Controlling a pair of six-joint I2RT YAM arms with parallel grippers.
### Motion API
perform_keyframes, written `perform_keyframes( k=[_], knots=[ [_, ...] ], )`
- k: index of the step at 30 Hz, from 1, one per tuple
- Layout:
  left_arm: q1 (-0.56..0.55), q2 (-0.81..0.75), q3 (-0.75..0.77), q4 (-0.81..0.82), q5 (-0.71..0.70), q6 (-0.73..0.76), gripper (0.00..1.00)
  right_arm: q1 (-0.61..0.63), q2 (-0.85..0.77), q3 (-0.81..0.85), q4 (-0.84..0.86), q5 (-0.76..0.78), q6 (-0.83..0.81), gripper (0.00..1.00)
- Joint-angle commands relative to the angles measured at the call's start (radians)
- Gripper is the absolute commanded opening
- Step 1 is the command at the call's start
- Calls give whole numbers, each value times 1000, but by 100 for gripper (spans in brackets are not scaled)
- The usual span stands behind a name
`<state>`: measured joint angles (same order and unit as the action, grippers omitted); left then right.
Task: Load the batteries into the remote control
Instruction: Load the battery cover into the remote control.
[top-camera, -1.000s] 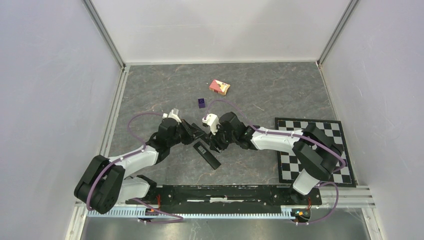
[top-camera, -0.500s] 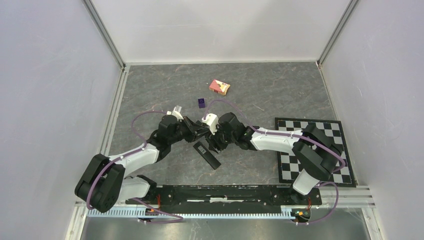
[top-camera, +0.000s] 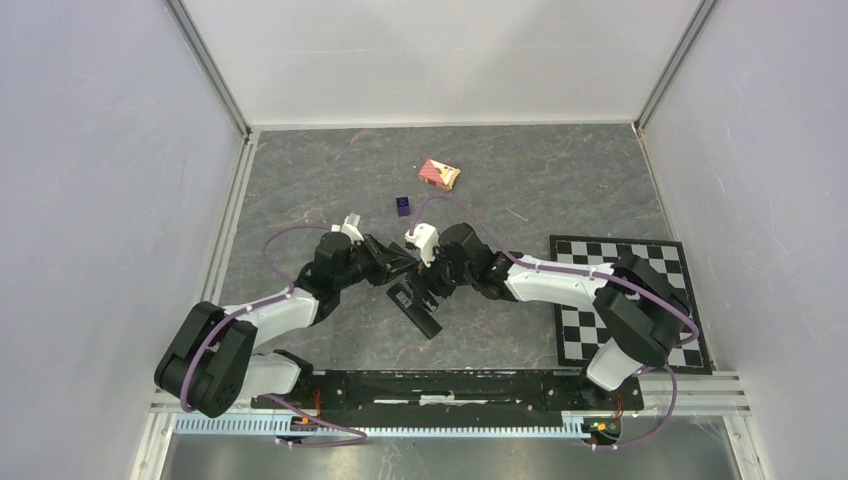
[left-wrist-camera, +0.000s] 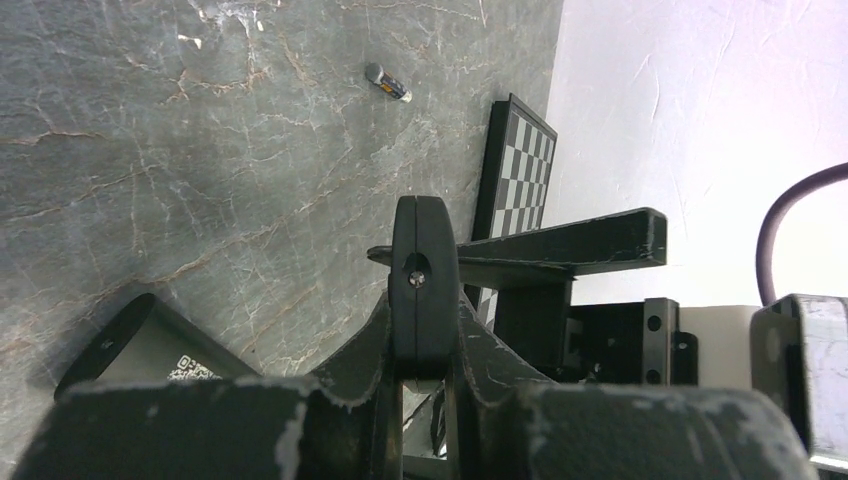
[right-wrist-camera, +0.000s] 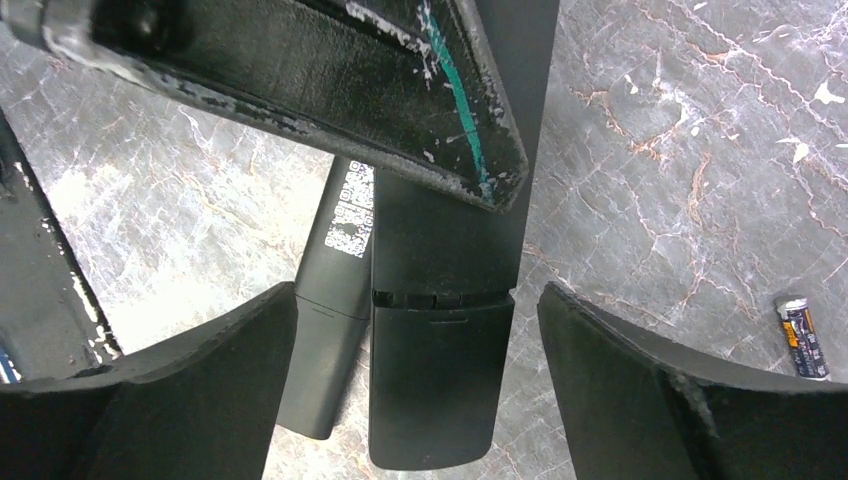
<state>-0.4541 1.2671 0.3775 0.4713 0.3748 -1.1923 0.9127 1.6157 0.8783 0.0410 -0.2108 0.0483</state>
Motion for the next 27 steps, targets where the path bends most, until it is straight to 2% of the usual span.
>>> perform_keyframes(
  k=[1,7,16,21,27],
  knots=[
    [15,7,-12,99,51,0,2,0,-53,28,18,-8,31,97],
    [28,-14,-19,118,76,2,2,-41,-103,14,37,-11,139,98],
    [45,-51,-17,115,84,-11,2,-151,-260,-95,186,-86,346,98],
    [51,-83,-9,131,100,-56,2,-231,-365,-252,309,-11,618,98],
    [50,-121,16,144,111,-119,2,-235,-434,-401,501,-4,861,97]
  ],
)
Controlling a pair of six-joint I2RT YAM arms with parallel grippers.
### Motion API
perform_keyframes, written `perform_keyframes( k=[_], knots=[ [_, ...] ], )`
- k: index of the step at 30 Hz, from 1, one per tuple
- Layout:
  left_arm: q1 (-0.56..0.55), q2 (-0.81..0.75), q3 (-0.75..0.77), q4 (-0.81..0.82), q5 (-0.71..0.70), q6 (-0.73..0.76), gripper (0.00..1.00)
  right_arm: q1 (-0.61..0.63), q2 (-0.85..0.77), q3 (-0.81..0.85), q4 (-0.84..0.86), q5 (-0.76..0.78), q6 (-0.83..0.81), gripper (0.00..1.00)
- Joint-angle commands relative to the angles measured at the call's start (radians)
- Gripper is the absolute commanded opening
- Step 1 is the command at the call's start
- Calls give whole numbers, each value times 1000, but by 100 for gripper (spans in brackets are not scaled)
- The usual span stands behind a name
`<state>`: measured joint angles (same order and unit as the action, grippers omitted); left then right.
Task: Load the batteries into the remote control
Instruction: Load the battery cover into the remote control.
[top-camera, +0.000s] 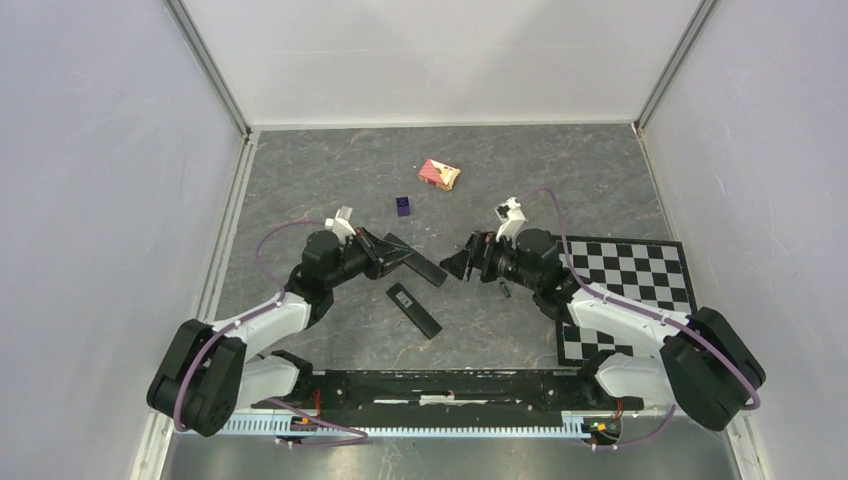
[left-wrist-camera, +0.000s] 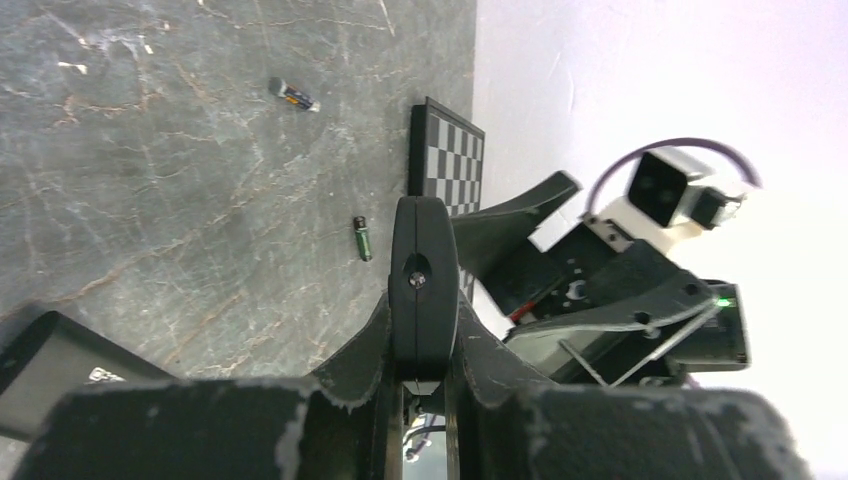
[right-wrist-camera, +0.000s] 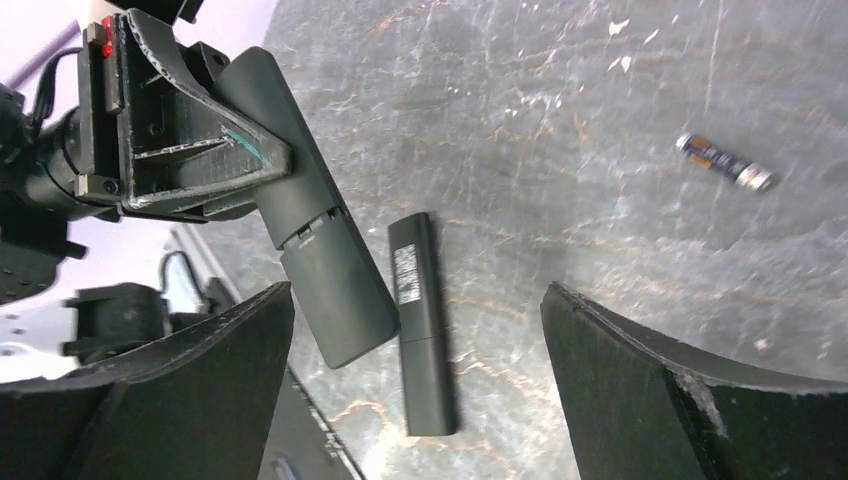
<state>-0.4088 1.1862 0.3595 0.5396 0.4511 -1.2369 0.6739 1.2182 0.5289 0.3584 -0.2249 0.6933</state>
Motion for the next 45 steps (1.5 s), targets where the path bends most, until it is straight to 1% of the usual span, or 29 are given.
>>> perform_keyframes(
  k=[1,4,8,16,22,26,28,33,35,39,41,45],
  knots=[
    [6,-44,37,79,37,-85,2,3,-38,-64,212,2,235,96],
    [6,-55,47,90,38,-108,2,4,-28,-85,289,-31,285,93],
    [6,-60,64,95,48,-115,2,5,-14,-107,334,-49,318,84],
    [6,-59,71,155,69,-174,2,31,29,-112,394,-67,321,72],
    [4,-103,96,134,94,-188,2,66,73,-83,402,-50,296,52],
    [3,-125,110,149,130,-211,2,93,116,-81,443,-34,302,42],
    [3,-136,113,162,146,-225,2,106,141,-81,483,-33,314,37],
    [-7,-156,113,162,182,-227,2,125,192,-84,618,-33,361,28],
    [-17,-155,111,161,202,-220,2,126,207,-78,659,-38,372,26],
    [-35,-140,103,183,257,-201,2,128,241,-57,737,-56,394,26],
    [-51,-126,103,238,310,-188,2,128,253,-42,741,-63,398,26],
    [-61,-127,92,229,356,-143,2,128,270,-21,751,-74,395,26]
  ],
)
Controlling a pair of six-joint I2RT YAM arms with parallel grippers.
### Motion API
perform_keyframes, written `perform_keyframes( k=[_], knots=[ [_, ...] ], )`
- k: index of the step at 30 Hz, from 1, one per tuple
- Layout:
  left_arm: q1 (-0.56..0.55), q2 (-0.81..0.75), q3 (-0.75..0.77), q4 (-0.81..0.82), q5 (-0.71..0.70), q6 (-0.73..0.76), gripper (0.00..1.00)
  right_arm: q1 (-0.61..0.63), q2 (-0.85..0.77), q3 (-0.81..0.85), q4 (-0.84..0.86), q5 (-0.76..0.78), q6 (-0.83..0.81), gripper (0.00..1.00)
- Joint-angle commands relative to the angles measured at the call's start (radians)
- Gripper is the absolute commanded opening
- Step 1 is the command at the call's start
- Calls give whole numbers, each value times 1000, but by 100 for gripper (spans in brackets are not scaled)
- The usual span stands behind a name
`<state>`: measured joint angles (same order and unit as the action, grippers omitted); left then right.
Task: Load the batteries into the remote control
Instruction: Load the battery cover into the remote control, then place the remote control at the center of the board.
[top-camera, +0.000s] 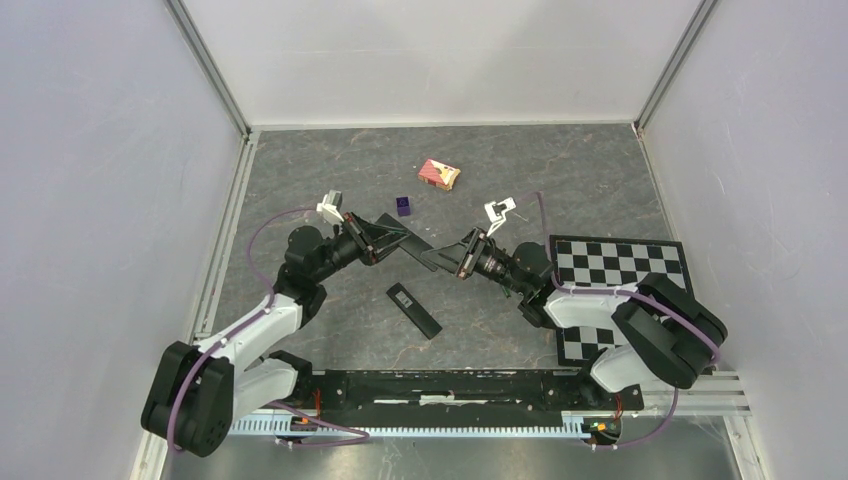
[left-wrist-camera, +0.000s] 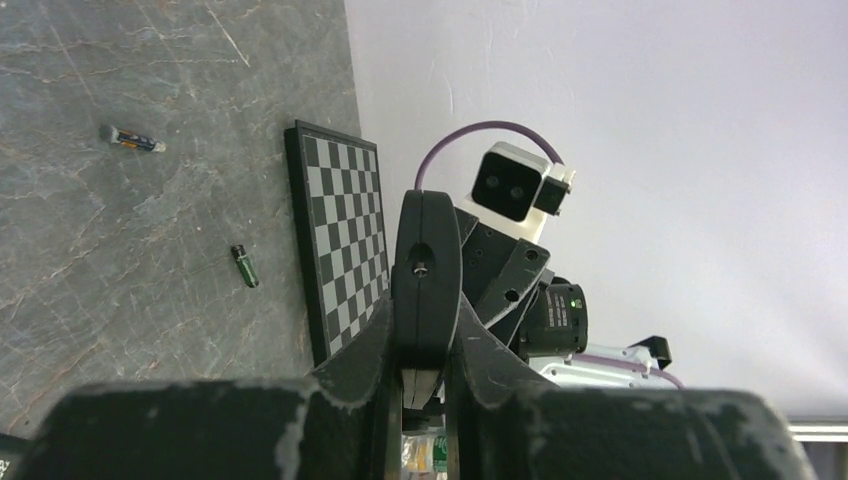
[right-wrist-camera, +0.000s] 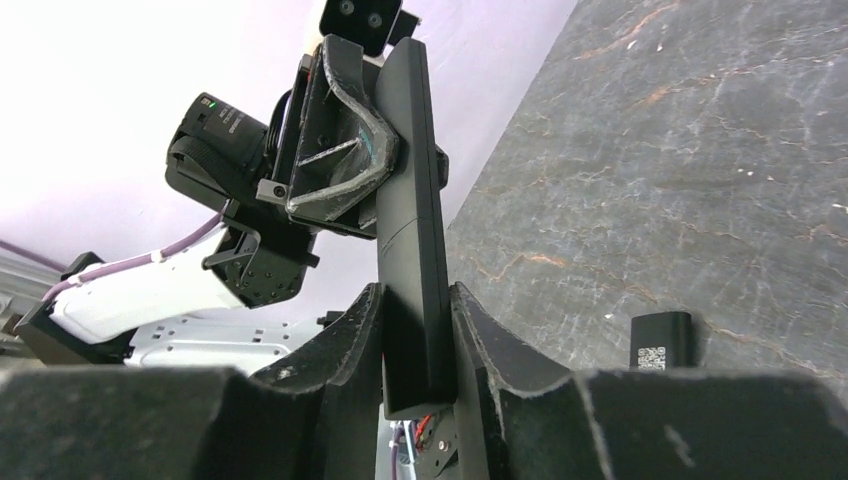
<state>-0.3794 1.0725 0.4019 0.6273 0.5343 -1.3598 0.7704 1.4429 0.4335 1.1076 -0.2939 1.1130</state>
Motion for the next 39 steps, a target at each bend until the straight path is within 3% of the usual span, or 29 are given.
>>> perform_keyframes(
  k=[1,8,10,12,15,20,26,29,37,39],
  knots=[
    [-92,-14,50,138,281,-6,2,32,46,79,-2,-4,-31,26],
    [-77,-30,134,-71,257,183,2,-13,-56,15,-73,-26,-156,32],
    [-75,-28,156,-94,250,225,2,-36,-97,6,-111,-78,-215,42],
    [-75,-15,173,-113,258,260,2,-46,-139,13,-151,-122,-283,65],
    [-71,-3,189,-135,279,312,2,-49,-184,48,-207,-218,-390,88],
    [-61,-21,256,-300,293,491,2,-63,-229,71,-219,-345,-435,95],
    [-61,-4,274,-210,430,487,2,-66,-212,184,-475,-496,-623,86],
    [-61,-11,305,-260,449,527,2,-65,-182,258,-641,-456,-712,71],
    [-61,-21,337,-301,466,570,7,-64,-149,303,-607,-526,-656,34],
    [-61,-19,343,-301,468,571,14,-63,-152,290,-580,-533,-636,29]
  ],
)
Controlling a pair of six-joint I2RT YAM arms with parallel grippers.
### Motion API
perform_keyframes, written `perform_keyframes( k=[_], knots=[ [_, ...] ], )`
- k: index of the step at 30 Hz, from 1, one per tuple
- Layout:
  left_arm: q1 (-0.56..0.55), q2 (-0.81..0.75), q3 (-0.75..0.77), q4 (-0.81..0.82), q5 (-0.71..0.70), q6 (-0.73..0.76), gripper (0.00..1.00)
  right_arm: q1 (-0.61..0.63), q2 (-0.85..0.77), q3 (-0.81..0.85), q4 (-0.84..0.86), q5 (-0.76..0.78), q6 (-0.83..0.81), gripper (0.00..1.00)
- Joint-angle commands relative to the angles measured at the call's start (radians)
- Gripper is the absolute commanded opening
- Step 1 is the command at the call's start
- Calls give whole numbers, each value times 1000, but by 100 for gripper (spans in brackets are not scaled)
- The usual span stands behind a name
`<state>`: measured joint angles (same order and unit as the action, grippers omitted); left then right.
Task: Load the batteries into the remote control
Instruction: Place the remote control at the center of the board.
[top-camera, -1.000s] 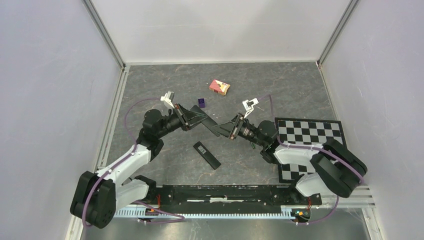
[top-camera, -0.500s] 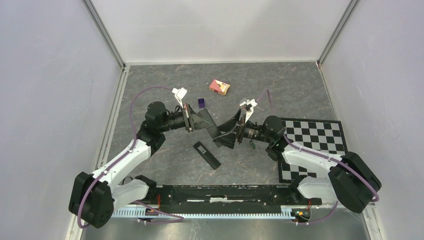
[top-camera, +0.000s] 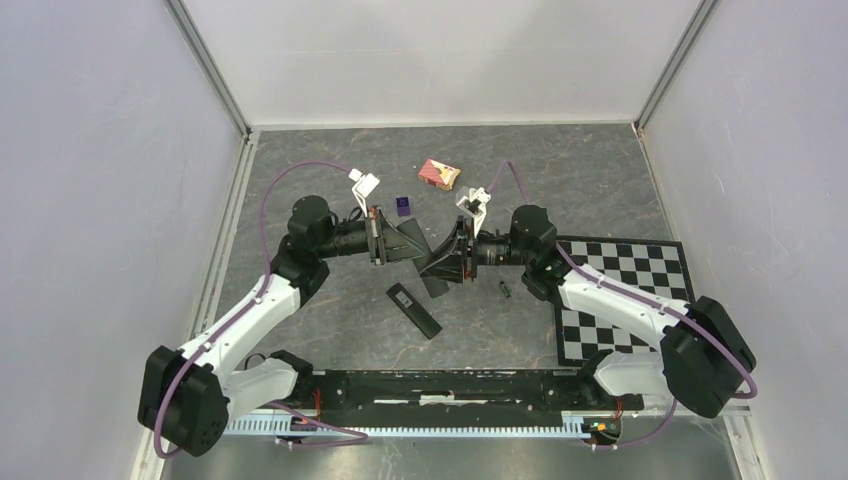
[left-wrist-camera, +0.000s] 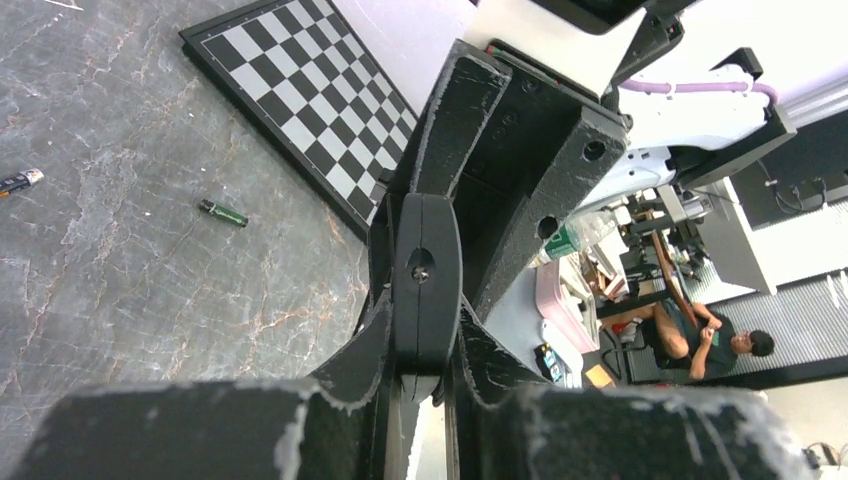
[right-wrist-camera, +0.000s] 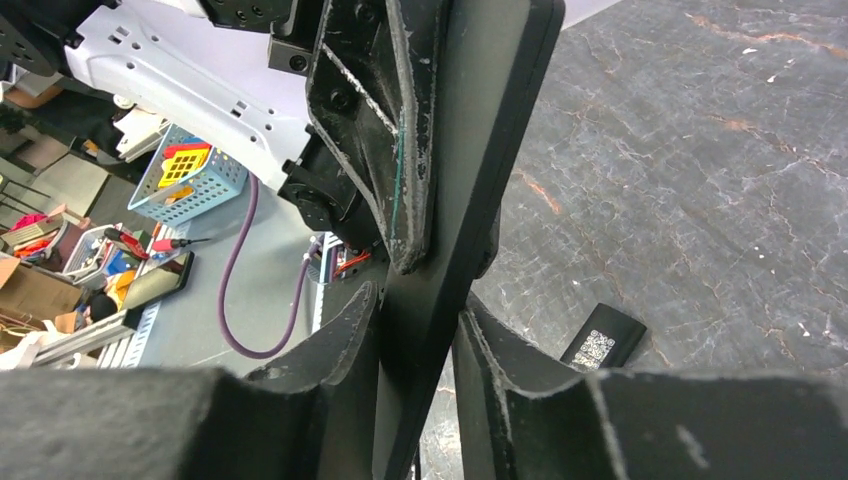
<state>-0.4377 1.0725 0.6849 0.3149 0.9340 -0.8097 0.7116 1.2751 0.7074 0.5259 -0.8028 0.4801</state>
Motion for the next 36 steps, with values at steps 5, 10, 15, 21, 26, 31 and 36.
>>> perform_keyframes(
  k=[5,10,15,21,26,31,36],
  knots=[
    [-3,-48,54,-32,-22,52,57,-4,4,19,-1,29,9,6],
    [-3,-90,64,-172,-213,129,99,-7,-12,76,-187,246,-89,0],
    [-3,-106,69,-306,-518,177,100,-27,-17,103,-280,416,-122,0],
    [-2,-111,79,-493,-849,176,100,-61,65,208,-564,933,-298,0],
    [-1,-101,96,-638,-989,155,100,-115,232,314,-714,1345,-369,0],
    [0,-146,89,-758,-1118,144,100,-168,406,382,-742,1420,-355,0],
    [2,-176,91,-809,-1117,180,100,-170,555,458,-805,1560,-337,0]
  ],
)
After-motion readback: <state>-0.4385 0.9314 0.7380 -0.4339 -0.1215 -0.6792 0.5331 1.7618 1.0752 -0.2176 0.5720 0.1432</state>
